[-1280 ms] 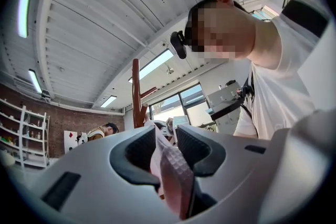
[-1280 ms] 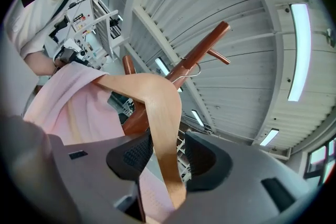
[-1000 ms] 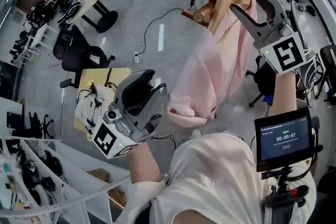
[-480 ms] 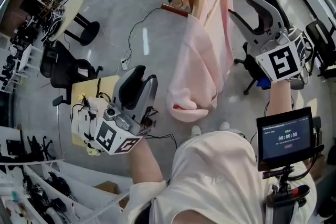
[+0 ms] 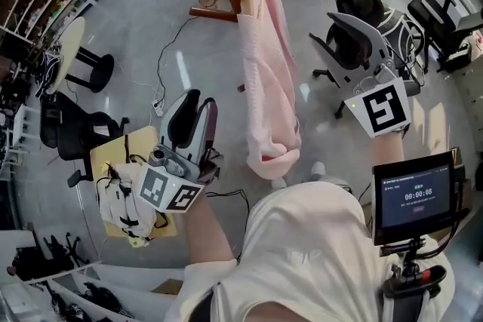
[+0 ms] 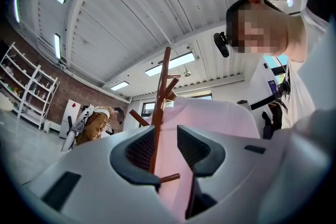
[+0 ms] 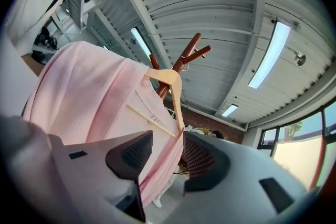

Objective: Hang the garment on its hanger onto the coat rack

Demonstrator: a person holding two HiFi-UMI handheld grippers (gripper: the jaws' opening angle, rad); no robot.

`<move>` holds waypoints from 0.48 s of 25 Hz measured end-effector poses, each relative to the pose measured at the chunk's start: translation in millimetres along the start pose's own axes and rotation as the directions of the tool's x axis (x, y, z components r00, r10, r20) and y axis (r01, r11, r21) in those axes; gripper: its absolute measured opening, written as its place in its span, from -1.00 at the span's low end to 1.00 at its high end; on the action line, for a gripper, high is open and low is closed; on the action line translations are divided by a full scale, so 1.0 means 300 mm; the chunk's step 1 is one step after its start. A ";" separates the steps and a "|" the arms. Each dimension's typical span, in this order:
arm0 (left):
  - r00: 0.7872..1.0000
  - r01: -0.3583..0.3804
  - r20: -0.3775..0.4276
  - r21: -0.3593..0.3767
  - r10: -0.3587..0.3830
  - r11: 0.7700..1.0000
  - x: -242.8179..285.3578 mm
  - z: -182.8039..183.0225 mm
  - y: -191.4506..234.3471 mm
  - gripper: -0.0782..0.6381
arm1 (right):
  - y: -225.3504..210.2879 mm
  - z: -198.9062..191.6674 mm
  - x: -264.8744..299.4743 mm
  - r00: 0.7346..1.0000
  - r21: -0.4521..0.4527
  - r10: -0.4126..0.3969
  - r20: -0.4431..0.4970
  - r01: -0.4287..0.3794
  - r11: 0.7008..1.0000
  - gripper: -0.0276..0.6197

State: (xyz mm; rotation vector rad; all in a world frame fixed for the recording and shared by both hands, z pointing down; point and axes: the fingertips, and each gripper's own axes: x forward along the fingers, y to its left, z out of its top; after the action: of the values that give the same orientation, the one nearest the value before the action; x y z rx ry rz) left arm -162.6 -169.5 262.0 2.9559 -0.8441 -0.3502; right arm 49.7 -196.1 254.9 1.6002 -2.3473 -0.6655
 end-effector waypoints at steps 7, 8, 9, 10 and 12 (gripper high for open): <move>0.997 0.064 -0.042 -0.027 -0.065 0.998 0.093 -0.106 -0.030 -0.46 | 0.008 -0.074 -0.087 0.998 0.114 -0.044 -0.048 0.050 0.992 -0.35; 0.997 0.066 -0.049 -0.024 -0.067 0.998 0.102 -0.118 -0.032 -0.46 | 0.009 -0.083 -0.097 0.997 0.118 -0.050 -0.054 0.056 0.991 -0.35; 0.996 0.068 -0.053 -0.024 -0.069 0.997 0.111 -0.128 -0.035 -0.46 | 0.010 -0.091 -0.107 0.997 0.121 -0.056 -0.061 0.063 0.991 -0.35; 0.996 0.073 -0.055 -0.028 -0.074 0.997 0.120 -0.136 -0.037 -0.46 | 0.012 -0.100 -0.116 0.996 0.123 -0.061 -0.068 0.069 0.990 -0.35; 0.994 0.087 -0.055 -0.037 -0.089 0.996 0.141 -0.149 -0.045 -0.46 | 0.011 -0.117 -0.127 0.994 0.128 -0.071 -0.083 0.081 0.988 -0.35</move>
State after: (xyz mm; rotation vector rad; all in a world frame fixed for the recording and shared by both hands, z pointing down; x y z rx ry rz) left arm -110.5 -181.1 295.4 2.9620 -0.6959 -0.2801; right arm 76.3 -168.4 289.7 1.7450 -2.3272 -0.4628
